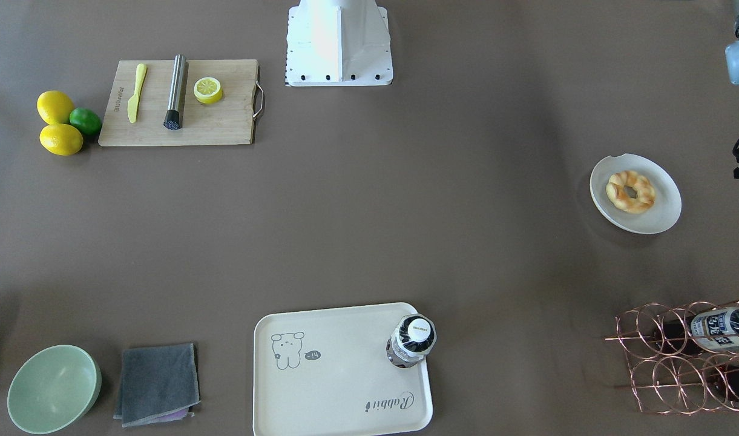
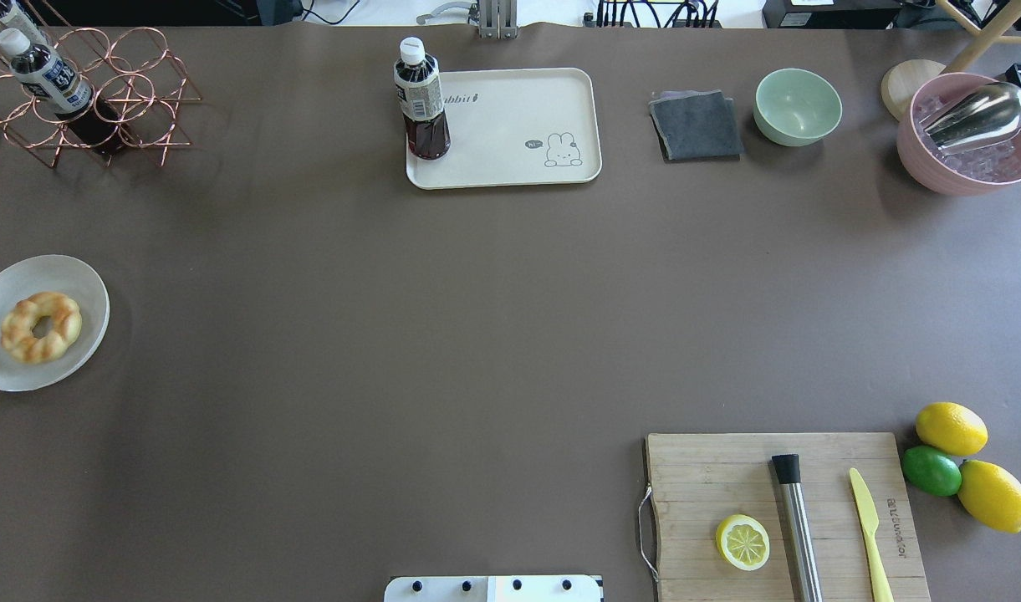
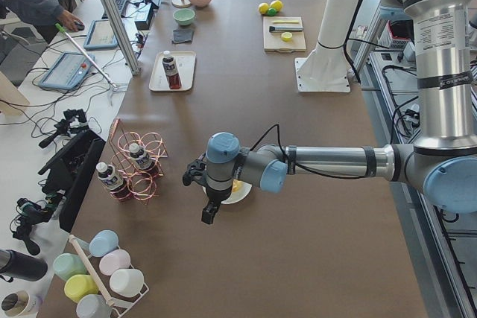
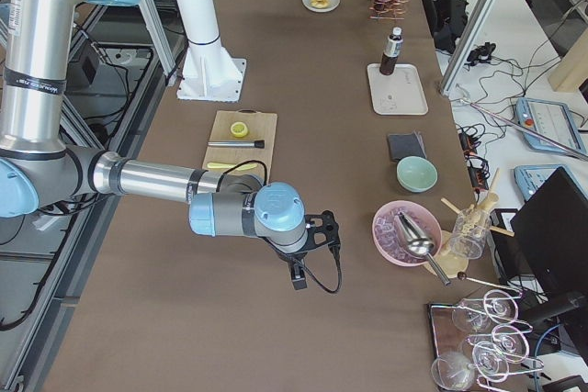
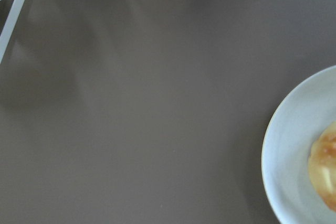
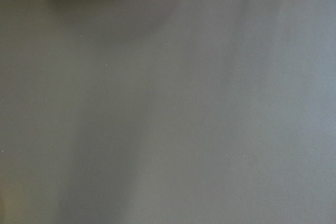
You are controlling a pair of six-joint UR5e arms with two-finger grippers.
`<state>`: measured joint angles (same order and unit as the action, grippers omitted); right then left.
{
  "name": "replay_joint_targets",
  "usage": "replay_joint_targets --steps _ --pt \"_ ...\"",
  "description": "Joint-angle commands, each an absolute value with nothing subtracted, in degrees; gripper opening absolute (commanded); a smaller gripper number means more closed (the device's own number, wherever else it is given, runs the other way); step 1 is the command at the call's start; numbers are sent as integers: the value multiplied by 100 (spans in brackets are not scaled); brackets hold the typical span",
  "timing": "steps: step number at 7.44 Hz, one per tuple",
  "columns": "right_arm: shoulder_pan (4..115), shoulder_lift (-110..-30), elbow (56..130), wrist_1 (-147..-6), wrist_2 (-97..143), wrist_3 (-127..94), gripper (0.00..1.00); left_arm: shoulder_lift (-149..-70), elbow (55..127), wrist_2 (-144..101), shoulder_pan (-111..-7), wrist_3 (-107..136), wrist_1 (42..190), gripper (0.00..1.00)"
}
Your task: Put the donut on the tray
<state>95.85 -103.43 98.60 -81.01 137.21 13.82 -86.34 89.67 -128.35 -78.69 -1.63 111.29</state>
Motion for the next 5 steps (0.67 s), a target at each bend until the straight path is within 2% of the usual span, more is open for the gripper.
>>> replay_joint_targets --steps 1,3,4,5 --pt "9580 -10380 9844 -8112 14114 1380 100 -8886 8203 -13446 -7385 1093 12308 97" --pt "9580 -10493 9861 -8104 14211 1389 100 -8859 7912 -13447 -6814 1843 13163 92" --pt "9580 -10538 9861 -8104 14229 1406 100 -8859 7736 -13404 -6585 2142 13514 84" --pt "9580 -10582 9879 -8104 14273 1371 100 -8859 7569 -13403 -6531 2188 13735 73"
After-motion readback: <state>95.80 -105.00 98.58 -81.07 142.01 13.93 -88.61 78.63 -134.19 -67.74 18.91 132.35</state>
